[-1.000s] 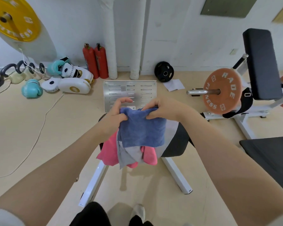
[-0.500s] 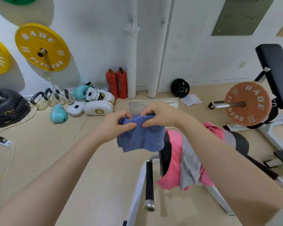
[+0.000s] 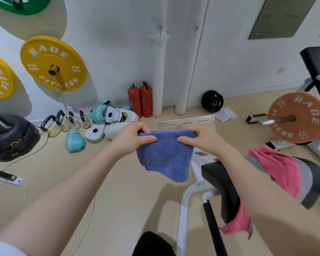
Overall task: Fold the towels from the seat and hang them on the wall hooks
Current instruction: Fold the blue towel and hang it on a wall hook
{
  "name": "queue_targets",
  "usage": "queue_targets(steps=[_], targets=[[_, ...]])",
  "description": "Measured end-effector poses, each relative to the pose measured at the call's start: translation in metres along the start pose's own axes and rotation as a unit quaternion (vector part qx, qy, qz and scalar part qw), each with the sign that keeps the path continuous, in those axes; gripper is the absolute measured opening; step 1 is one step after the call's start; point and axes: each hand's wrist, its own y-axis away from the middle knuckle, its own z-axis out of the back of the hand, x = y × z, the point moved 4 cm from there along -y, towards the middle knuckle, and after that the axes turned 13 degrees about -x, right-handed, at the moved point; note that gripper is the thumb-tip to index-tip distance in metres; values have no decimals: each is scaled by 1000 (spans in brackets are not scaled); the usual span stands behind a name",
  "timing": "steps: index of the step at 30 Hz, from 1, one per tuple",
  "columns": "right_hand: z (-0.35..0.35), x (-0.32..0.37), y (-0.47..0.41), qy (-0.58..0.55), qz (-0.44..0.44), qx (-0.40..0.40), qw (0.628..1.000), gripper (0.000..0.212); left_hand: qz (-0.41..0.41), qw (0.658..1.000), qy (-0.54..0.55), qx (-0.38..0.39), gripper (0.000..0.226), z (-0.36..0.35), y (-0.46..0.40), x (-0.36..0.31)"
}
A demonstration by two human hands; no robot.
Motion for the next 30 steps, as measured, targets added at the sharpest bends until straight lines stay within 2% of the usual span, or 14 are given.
queue_targets(steps=[4, 7, 9, 12, 16, 20, 22, 24, 25, 30], targets=[[-17, -11, -56, -106, -69, -21, 992, 19, -12, 1000, -14, 20, 21, 3, -64, 18], [-29, -15, -126, -230, -88, -51, 968, 31, -18, 999, -33, 36, 29, 9, -130, 29], [-34, -20, -180, -266, -90, -65, 957, 40, -36, 996, -50, 61, 22, 12, -180, 33], [-28, -24, -262, -217, -85, -93, 968, 27, -50, 993, -60, 86, 24, 18, -261, 31], [-16, -13, -351, -172, -55, -123, 976, 11, -108, 989, -79, 58, 23, 29, -363, 22], [-13, 7, -412, -114, 21, -169, 979, 20, -131, 982, -130, 28, 21, 29, -437, 21], [-11, 13, -441, -102, 38, -181, 977, 21, -121, 986, -89, 65, 21, 24, -469, 13], [-5, 13, -473, -90, 43, -196, 976, 20, -112, 985, -16, 134, 38, 16, -501, -1], [-2, 11, -489, -82, 42, -205, 974, 20, -126, 980, -5, 153, 39, 11, -517, -8], [11, -11, -579, -113, 10, -255, 960, 27, -181, 976, 24, 116, 19, 0, -620, -23]])
